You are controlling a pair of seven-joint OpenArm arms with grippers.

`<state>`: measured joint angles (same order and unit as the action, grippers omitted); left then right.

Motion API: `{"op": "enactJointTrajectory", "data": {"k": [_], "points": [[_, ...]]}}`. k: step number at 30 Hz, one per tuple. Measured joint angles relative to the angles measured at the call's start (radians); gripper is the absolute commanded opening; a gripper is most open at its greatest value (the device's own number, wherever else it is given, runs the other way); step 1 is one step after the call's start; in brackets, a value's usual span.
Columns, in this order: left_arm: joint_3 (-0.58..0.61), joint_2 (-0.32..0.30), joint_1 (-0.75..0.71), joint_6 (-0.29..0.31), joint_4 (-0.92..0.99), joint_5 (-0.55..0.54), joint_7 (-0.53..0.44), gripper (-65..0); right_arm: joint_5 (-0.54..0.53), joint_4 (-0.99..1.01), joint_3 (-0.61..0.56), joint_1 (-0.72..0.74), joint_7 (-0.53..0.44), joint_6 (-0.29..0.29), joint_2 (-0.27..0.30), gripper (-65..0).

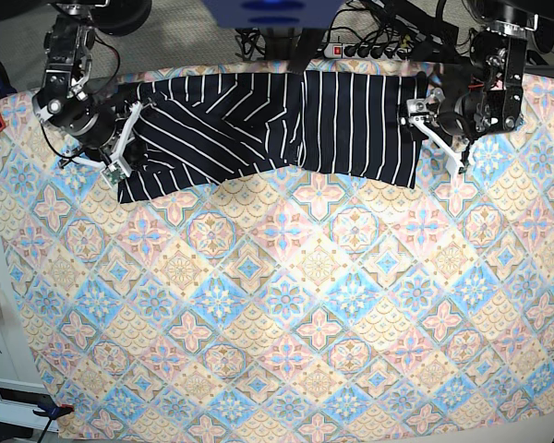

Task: Fold the T-shirt properly

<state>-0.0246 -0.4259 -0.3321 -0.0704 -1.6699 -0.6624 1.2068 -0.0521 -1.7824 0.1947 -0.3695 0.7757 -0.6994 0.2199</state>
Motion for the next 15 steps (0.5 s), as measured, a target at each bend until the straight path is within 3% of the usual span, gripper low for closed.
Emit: {"op": "enactJointTrajectory", "data": {"k": [10,13,15], "points": [[0.080,0.032,0.049,-0.005,0.018,0.020,-0.002,-24.4,0.000,0.000,0.001,0.001,-0.001,0.000,-0.001,-59.2],[0.085,0.047,0.049,-0.005,0.012,0.018,-0.006,-33.3,0.001,0.000,0.001,0.000,0.000,0.000,0.000,-59.2],[0.095,0.062,0.040,-0.003,-0.006,0.002,-0.025,-43.9,0.000,0.000,0.001,0.001,-0.001,0.000,-0.001,-59.2]]}}
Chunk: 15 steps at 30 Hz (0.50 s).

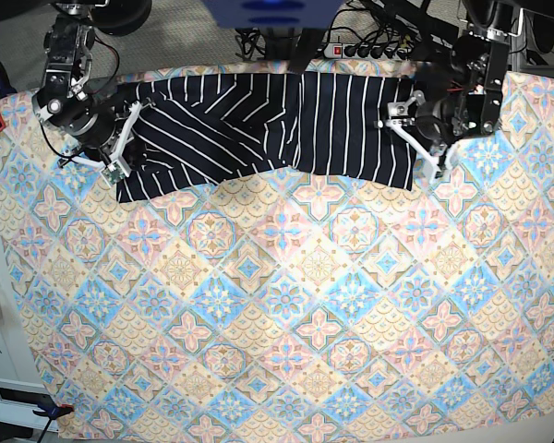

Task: Fold the T-shirt properly

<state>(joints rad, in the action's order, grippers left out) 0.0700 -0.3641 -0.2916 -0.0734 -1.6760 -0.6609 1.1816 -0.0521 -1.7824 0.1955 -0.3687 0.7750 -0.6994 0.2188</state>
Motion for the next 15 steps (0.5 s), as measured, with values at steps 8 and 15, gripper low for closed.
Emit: {"op": "enactJointTrajectory", "data": {"k": [8,15], "points": [[-0.007,0.000,-0.002,0.003,-0.010,-0.012,-0.011,-56.9,0.000,0.000,0.001,0.000,-0.001,-0.001,0.000,-59.2],[-0.195,0.000,-0.030,0.007,-0.010,-0.010,-0.064,-57.1,0.000,-0.003,0.060,-0.002,0.001,-0.003,0.000,-58.7]]}}
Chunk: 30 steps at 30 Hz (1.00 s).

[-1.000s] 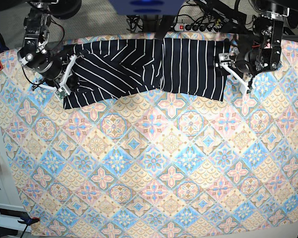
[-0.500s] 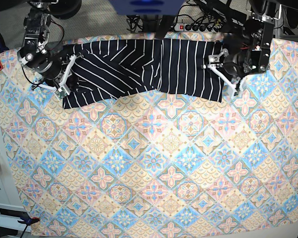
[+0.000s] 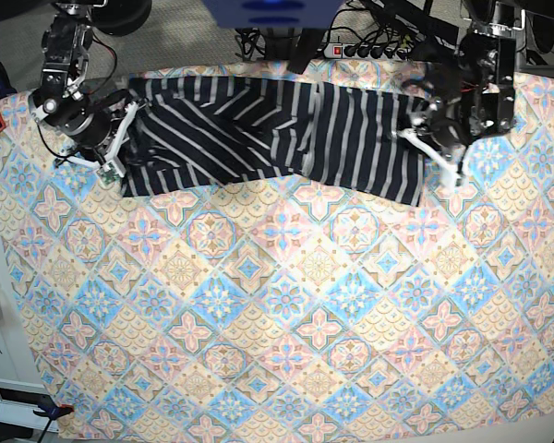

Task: Fold the T-shirt properly

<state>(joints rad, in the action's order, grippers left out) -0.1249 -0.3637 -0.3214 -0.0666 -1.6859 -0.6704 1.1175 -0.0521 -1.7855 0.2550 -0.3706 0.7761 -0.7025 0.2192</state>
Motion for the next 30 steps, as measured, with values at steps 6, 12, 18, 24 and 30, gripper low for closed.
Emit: {"op": "enactJointTrajectory", "data": {"k": [6,12,18,24,30], "points": [[-0.095,-0.013,-0.011,-0.003,0.004,0.005,0.002,-63.9,0.000,-0.001,0.025,-0.001,0.006,0.006,0.002,-46.6],[-0.099,-0.021,-0.016,-0.004,0.004,0.008,0.001,-65.0,-0.166,-0.001,0.018,-0.003,0.077,0.003,0.000,-38.5],[-0.097,-0.019,-0.016,-0.004,0.004,0.008,0.001,-65.0,-0.397,0.003,0.018,0.000,0.169,0.006,0.002,-38.4],[-0.097,-0.018,-0.016,-0.004,0.004,0.008,0.001,-65.0,-0.460,0.092,-0.032,0.075,0.232,0.007,0.008,-38.4],[-0.097,-0.018,-0.020,-0.004,0.004,0.008,0.001,-65.0,-0.525,0.203,-0.102,0.085,0.247,0.008,0.008,-38.4]]}}
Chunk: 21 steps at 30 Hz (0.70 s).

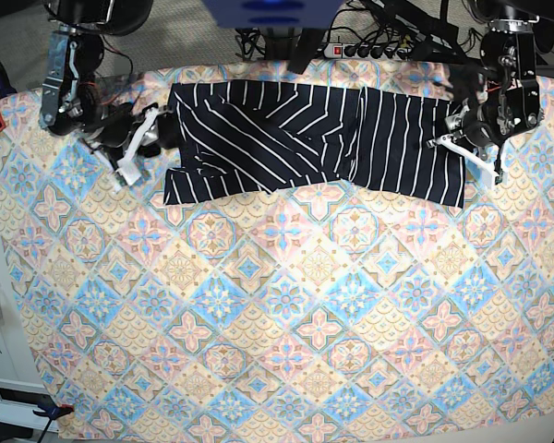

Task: Fold the T-shirt properly
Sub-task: 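Grasp the shirt's other end with the right gripper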

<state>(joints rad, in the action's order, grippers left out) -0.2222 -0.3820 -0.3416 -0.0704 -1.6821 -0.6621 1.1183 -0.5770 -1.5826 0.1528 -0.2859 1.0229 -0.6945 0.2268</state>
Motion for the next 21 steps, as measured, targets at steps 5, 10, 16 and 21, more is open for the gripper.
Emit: {"op": "enactJointTrajectory", "data": {"k": [5,10,16,21], "points": [[0.000,0.000,0.000,0.000,0.000,0.000,0.000,-65.0,-0.006,0.018,-0.071,0.003,-0.009,-0.001,-0.001,-38.3],[0.000,0.000,0.000,0.000,0.000,0.000,0.000,-65.0,-0.004,0.055,-0.104,0.031,-0.005,-0.001,-0.002,-38.3],[0.000,0.000,-0.002,0.000,0.000,0.000,0.000,-65.0,-0.006,0.072,-0.101,0.048,0.005,0.000,0.000,-38.2],[0.000,0.002,-0.002,0.000,0.000,0.000,0.000,-65.0,-0.116,0.063,-0.047,0.073,0.015,-0.001,0.003,-38.1]]}}
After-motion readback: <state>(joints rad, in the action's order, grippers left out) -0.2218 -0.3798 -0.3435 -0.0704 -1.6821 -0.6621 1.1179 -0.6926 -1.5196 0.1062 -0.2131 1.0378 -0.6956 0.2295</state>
